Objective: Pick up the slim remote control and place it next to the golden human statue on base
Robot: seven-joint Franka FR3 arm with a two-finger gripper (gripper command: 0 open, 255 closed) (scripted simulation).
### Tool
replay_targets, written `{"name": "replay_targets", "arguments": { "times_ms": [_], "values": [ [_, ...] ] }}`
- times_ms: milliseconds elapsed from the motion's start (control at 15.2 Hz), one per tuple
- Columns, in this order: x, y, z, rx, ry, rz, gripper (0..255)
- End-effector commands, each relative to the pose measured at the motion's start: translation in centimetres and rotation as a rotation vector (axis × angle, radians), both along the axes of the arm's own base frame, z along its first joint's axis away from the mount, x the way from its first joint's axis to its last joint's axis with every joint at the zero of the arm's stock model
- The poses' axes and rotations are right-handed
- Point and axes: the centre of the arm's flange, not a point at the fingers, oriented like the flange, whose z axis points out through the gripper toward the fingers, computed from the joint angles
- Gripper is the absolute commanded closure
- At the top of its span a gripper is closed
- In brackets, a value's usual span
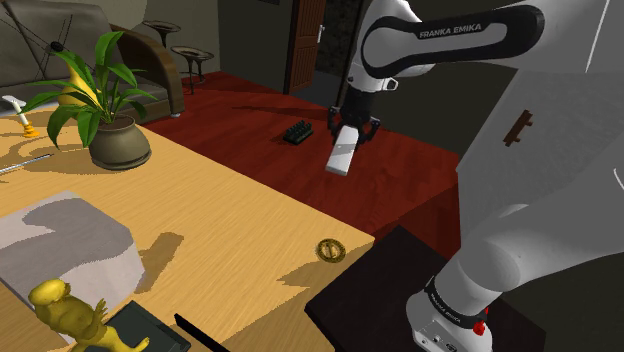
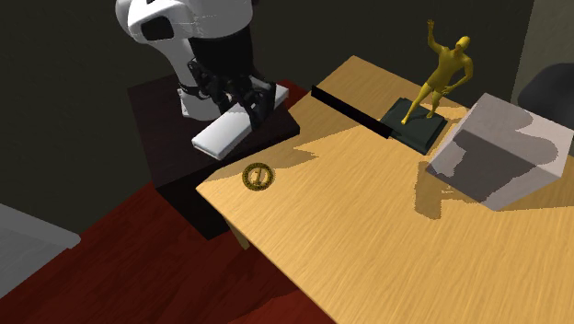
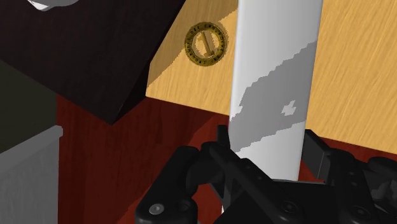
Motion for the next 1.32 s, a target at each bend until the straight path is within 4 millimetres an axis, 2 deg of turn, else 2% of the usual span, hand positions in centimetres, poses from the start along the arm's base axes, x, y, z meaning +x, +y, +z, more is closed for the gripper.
{"name": "replay_targets", "arguments": {
  "times_ms": [0, 594, 1254],
  "values": [
    [0.0, 0.1, 1.2, 0.000, 0.000, 0.000, 255],
    [0.0, 0.1, 5.9, 0.000, 0.000, 0.000, 255],
    [-6.0, 11.8, 6.0, 0.000, 0.000, 0.000, 255]
  ]
}}
